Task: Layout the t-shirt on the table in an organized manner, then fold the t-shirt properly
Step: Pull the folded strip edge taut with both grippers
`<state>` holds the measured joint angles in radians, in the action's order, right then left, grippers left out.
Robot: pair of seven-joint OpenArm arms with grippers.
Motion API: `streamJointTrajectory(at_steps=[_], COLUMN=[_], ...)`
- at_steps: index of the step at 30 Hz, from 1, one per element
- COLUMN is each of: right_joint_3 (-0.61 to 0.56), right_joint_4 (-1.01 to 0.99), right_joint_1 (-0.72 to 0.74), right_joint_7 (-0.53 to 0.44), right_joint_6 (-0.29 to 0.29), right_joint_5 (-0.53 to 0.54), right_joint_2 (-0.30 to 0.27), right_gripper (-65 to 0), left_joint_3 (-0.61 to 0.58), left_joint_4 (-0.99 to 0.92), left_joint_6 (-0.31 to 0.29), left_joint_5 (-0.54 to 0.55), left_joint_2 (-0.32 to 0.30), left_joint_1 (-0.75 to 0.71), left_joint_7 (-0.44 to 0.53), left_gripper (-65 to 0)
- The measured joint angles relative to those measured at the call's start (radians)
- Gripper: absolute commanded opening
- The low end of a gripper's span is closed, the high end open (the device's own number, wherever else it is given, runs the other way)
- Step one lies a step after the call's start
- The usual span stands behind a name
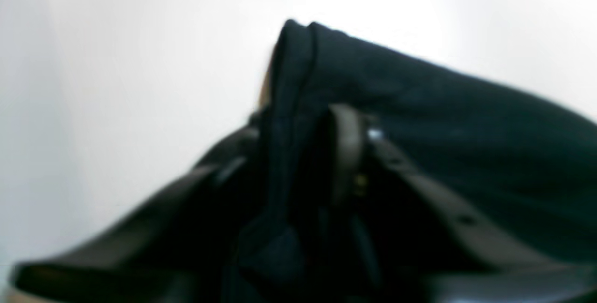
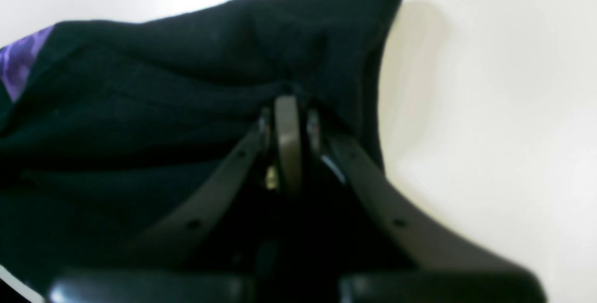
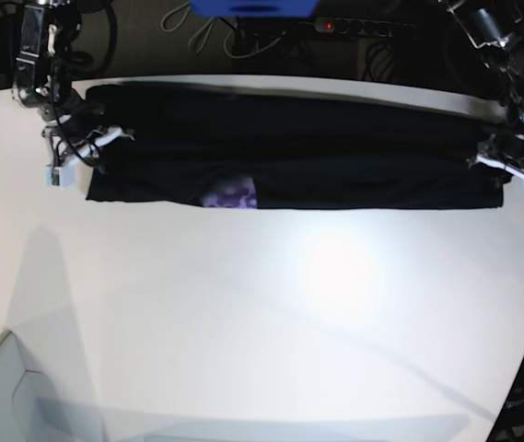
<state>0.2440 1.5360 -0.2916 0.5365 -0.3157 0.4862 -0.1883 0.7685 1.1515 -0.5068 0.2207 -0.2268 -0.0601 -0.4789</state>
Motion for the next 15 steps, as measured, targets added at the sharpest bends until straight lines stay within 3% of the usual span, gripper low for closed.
streamJointTrajectory(at_steps=[2, 6, 9, 15], right_joint_3=[0.000, 0.000, -0.011, -0.061], right_joint_4=[0.000, -0.003, -0.003, -0.005], right_joint_1=[0.000, 0.000, 0.010, 0.016], right_joint_7=[0.001, -0.001, 0.001, -0.010], right_joint_6=[0.000, 0.000, 0.001, 0.009], right_joint_5=[0.000, 0.000, -0.006, -0.009], right_joint_2=[0.000, 0.000, -0.002, -0.001], right_gripper=[-65.0, -65.0, -65.0, -65.0], left_joint_3=[-0.004, -0.006, -0.007, -0.012], left_joint_4=[-0.013, -0.003, 0.085, 0.455], left_joint_6=[-0.007, -0.014, -0.008, -0.007], left_joint_5=[0.006, 0.013, -0.026, -0.059], left_joint_2=[-0.006, -0.011, 0.006, 0.120], left_joint_1=[0.010, 0.008, -0.006, -0.106], left_joint_7=[0.000, -0.016, -0.098, -0.229], left_gripper=[-65.0, -65.0, -65.0, -65.0])
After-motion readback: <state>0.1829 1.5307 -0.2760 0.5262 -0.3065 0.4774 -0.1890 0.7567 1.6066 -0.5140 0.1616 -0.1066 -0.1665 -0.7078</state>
